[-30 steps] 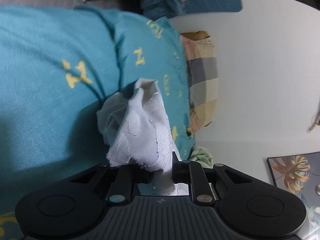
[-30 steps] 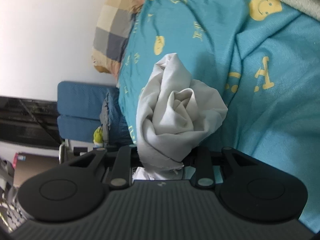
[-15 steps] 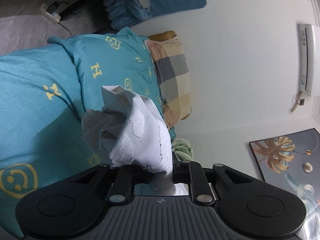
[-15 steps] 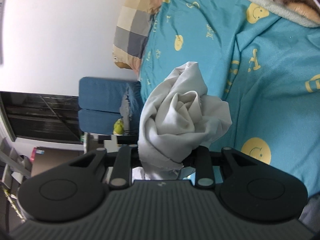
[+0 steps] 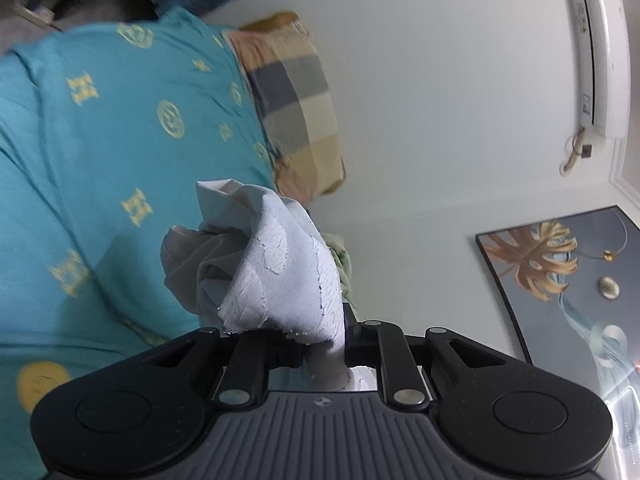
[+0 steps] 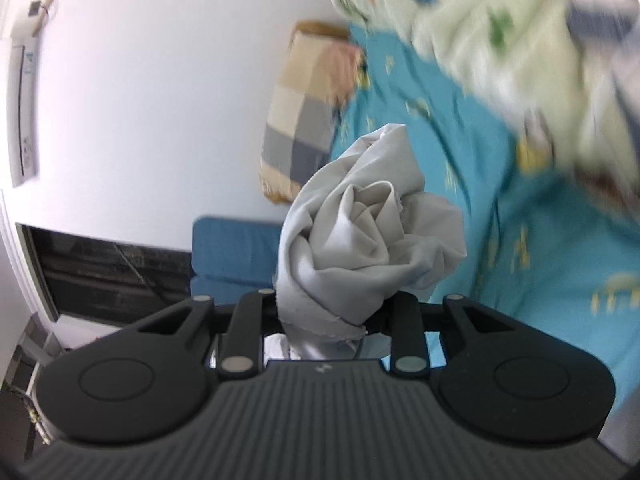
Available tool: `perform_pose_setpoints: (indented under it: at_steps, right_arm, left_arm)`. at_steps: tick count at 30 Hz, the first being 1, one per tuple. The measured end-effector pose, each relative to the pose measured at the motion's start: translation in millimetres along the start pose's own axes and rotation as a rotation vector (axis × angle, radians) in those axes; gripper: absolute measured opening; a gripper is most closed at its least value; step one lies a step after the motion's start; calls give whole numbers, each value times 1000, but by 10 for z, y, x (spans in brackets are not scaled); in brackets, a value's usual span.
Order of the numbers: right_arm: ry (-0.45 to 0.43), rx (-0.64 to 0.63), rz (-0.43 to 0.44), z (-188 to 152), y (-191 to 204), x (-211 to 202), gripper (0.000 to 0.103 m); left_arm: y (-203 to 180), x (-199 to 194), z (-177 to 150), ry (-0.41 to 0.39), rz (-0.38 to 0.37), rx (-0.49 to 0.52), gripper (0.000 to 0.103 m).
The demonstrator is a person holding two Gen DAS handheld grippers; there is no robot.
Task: Fold clothes
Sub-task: 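Lift the bundled shirt with both grippers and carry it to the green blanket, then lower the shirt onto the green blanket and open both grippers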
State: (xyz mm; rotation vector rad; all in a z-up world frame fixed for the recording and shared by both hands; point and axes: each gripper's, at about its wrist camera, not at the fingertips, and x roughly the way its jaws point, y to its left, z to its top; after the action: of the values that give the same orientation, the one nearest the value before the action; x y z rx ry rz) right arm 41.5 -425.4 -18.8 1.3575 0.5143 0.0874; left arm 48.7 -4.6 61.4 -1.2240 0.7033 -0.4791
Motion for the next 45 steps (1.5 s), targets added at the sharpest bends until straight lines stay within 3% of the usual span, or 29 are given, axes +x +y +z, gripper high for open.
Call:
perform_pose_setpoints:
  at_steps: [4, 6, 12, 16, 19, 25, 30, 33, 35, 38, 43, 45]
  right_arm:
    - [-75, -72, 17, 740, 217, -253, 30]
    - [-122, -115, 22, 1104, 319, -433, 30]
    - [-275, -254, 15, 2125, 572, -1029, 31]
    - [-374, -311, -18, 2545, 375, -1388, 31]
    - [-405, -342, -76, 2649, 22, -1519, 31]
    - [-282, -182, -274, 2494, -1003, -1512, 31]
    - [-270, -121, -269, 2331, -1373, -1523, 30]
    - [-278, -106, -266, 2333, -1441, -1584, 33]
    - [-275, -88, -281, 2347, -1414, -1657, 37]
    - [-281, -106, -303, 2251, -1298, -1831, 46]
    - [-331, -212, -393, 2014, -998, -2205, 74]
    - [-346, -254, -403, 1919, -862, -2333, 79]
  left_arm:
    - [-401, 802, -272, 80, -44, 11, 17]
    - [-677, 1222, -455, 111, -47, 70, 17]
    - [-1235, 2425, -1131, 228, -154, 121, 17]
    - [-1322, 3031, -1640, 305, -199, 200, 18]
    - [-1116, 3300, -2000, 369, -177, 268, 18]
    - [-219, 3296, -2276, 518, -33, 331, 19]
    - [157, 3096, -2317, 569, 42, 390, 27]
    - [138, 3008, -2353, 578, 72, 451, 44]
    - [73, 2960, -2382, 597, 91, 521, 62]
    - [-42, 2763, -2389, 581, 110, 617, 81]
    - [-389, 2339, -2343, 521, 129, 750, 88]
    - [-588, 2161, -2330, 490, 131, 809, 88]
